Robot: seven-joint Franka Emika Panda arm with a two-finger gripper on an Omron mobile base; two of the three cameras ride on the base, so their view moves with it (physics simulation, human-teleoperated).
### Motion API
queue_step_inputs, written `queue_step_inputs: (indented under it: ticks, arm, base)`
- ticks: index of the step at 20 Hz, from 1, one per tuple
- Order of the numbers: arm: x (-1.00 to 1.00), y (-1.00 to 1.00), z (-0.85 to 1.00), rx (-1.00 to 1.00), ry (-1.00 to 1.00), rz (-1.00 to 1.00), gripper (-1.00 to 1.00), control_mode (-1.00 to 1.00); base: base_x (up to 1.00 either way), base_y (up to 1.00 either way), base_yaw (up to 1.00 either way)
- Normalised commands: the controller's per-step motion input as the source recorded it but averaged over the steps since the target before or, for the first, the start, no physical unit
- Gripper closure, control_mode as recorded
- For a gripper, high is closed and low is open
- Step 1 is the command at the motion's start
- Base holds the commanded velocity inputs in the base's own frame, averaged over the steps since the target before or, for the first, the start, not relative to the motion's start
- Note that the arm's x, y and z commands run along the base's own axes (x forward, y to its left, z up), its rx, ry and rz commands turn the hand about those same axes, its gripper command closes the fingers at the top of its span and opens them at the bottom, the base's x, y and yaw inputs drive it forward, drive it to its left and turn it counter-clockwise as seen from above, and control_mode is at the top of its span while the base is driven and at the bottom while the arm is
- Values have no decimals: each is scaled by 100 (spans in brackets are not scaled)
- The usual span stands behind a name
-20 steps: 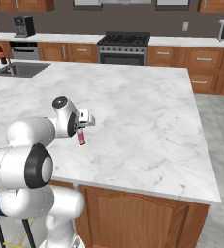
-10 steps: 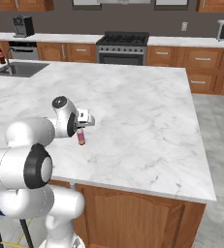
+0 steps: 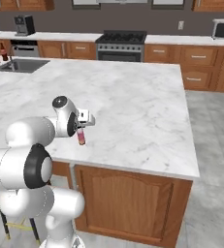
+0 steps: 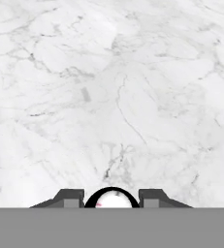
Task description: Place the large bottle from the dining counter next to the other large bottle outside the sink, and place the small bottle from the dining counter next to the other small bottle inside the sink.
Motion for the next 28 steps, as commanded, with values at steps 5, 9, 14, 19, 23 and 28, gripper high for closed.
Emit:
queue_step_inputs:
  ticks: [5,9,14,19,23,28]
  arm:
    - [0,0,0,0,0,0,100,100]
    - [0,0,0,0,0,0,100,100]
    - [0,0,0,0,0,0,100,100]
    - [0,0,0,0,0,0,100,100]
    - [0,0,0,0,0,0,100,100]
    - [0,0,0,0,0,0,100,100]
  base:
    - [-43,-42,0]
    - [-22,-59,0]
    - [-17,-68,0]
    - [-10,-70,0]
    - [0,-73,0]
    - [0,-77,0]
